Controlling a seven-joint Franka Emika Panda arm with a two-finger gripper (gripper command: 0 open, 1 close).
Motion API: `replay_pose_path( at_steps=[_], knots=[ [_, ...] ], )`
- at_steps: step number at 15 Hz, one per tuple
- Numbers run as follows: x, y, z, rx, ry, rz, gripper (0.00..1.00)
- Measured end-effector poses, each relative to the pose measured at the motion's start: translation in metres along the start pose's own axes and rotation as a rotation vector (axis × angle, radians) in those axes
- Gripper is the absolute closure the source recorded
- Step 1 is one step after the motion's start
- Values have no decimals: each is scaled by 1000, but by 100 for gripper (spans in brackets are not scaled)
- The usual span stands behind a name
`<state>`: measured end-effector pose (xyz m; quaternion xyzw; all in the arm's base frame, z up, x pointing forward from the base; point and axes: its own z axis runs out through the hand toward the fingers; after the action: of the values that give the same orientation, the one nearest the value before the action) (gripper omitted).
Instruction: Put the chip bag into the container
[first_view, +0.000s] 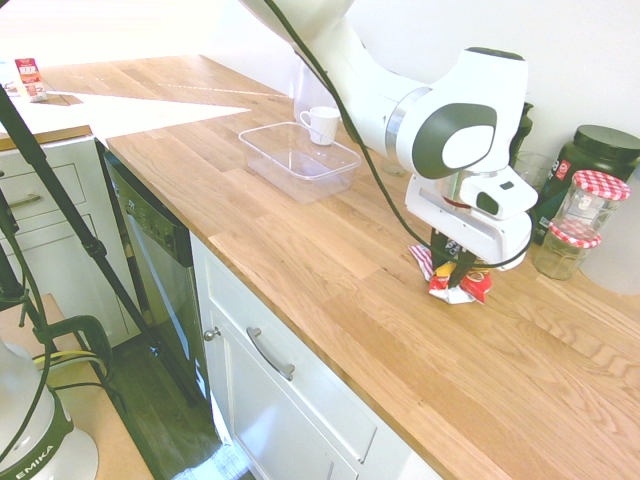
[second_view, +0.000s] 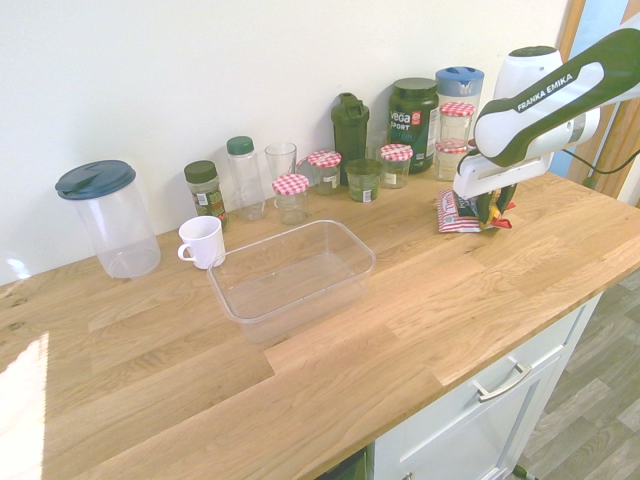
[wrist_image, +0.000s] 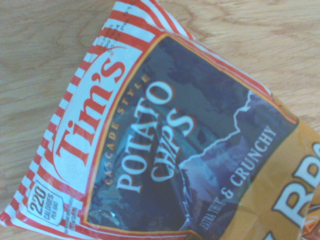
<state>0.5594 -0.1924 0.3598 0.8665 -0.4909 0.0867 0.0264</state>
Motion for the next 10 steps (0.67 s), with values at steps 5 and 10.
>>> replay_pose_path(
  at_steps=[5, 10],
  knots=[
    [-21, -19, -51, 45, 54, -26, 100],
    [-120, -71, -154, 86, 145, -96, 100]
  ],
)
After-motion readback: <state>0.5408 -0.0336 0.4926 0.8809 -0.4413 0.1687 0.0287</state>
